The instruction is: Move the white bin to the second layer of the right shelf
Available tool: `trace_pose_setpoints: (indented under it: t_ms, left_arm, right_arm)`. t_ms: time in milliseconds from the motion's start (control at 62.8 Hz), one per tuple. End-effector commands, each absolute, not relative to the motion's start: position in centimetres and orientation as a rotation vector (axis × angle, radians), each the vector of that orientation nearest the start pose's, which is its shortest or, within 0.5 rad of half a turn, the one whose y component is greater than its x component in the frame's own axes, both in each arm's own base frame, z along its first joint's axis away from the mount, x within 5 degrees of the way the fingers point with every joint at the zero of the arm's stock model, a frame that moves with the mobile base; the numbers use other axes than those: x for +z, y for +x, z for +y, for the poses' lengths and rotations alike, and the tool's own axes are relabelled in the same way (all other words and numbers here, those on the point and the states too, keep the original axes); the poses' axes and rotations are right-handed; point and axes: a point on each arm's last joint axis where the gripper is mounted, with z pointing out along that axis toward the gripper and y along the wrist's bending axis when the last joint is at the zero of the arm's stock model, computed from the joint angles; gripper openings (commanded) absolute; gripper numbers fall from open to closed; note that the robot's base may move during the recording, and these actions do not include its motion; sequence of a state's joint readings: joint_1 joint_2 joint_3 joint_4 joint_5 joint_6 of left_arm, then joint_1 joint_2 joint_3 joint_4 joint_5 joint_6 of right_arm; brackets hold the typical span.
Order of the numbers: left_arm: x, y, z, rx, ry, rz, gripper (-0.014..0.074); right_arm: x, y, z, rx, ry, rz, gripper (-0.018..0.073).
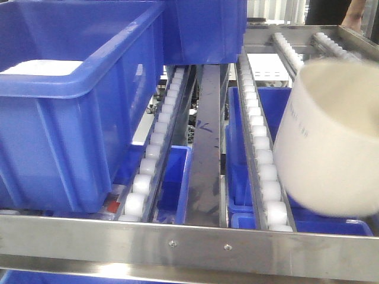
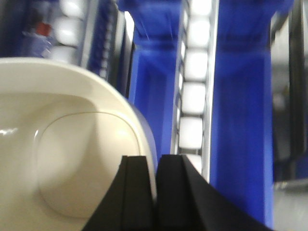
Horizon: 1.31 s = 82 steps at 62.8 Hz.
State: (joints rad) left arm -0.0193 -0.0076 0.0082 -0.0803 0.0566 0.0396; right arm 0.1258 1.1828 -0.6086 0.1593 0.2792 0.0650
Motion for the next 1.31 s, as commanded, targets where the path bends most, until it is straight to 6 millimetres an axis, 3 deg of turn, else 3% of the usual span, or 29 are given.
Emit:
trace_pose_setpoints:
  t_ms: [0,287,605,780,1115,1179,1290]
  left_arm:
    - [20.5,5.6,-0.1,-0.059,-0.022,1.470,0.0085]
    - [20.5,5.6,-0.1,-0.059,-0.022,1.470,0.0085]
    - [20.5,5.6,-0.1,-0.059,-0.022,1.470,0.0085]
    - [20.5,5.6,-0.1,-0.059,-0.022,1.470,0.0085]
    - [20.5,5.6,-0.1,-0.059,-0.022,1.470,0.0085]
    - [20.5,5.6,-0.1,-0.059,-0.022,1.470,0.0085]
    - [20.5,5.6,-0.1,-0.059,-0.022,1.470,0.0085]
  right_arm:
    - [25.0,23.8,3.3,0.244,0.127,2.223,0.0058]
    - [23.0,25.0,3.5,0.229,0.135,2.287,0.0058]
    - [23.5,25.1,3.4,0.231,0.137,2.236,0.0058]
    - [25.5,24.1,2.7,0.228,0.157,2.161,0.0058]
    - [24.6,23.5,2.1,0.203,0.168,2.244,0.0062]
    - [24.3,23.3,2.1,0.201,0.165,2.268,0.0087]
    - [23.7,23.0,2.0,0.198,0.167,2.291,0.0221]
